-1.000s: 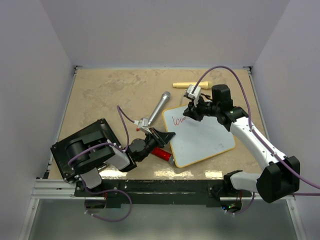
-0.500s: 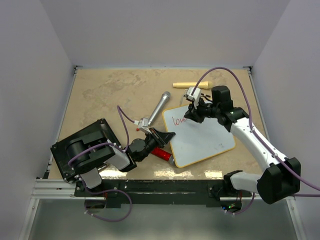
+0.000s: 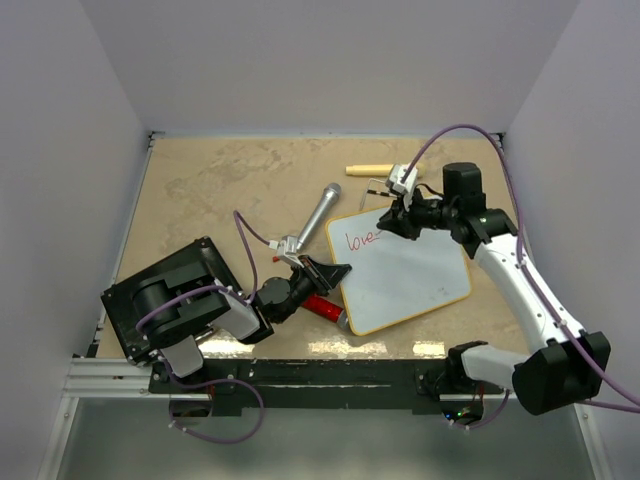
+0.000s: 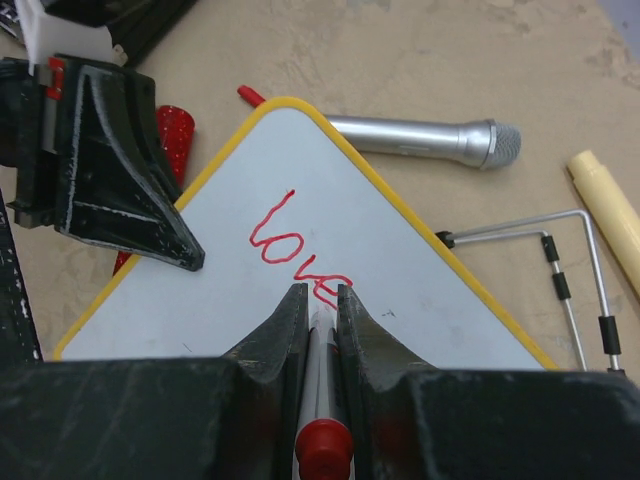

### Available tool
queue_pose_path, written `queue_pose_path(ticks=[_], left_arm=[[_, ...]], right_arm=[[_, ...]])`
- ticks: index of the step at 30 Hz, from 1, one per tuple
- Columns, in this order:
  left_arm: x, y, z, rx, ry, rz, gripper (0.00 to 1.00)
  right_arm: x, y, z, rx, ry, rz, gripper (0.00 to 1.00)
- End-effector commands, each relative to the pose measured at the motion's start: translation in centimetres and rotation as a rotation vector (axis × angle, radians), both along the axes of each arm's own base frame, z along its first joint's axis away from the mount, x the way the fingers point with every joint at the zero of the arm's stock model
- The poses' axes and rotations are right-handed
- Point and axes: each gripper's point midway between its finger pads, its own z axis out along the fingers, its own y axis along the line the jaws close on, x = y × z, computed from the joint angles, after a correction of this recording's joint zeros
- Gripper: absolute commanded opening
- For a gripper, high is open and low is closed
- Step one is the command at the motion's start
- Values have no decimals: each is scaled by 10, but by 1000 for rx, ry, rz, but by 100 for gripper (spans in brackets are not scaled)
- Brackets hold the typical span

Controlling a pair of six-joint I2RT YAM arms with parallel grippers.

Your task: Write a sentence on the whiteboard

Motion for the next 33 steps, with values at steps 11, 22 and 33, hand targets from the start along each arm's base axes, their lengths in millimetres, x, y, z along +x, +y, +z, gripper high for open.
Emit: queue_pose_path(ticks=[11, 22, 33], left_arm=[[-16, 1, -10, 130, -191, -74, 0], [-19, 3, -10, 181, -200, -48, 0], [-19, 3, -8, 177, -196, -16, 0]], right_arm=[[-7, -13, 16, 103, -38, 16, 0], [-20, -18, 20, 127, -88, -4, 0], [-14, -25, 27, 99, -133, -44, 0]])
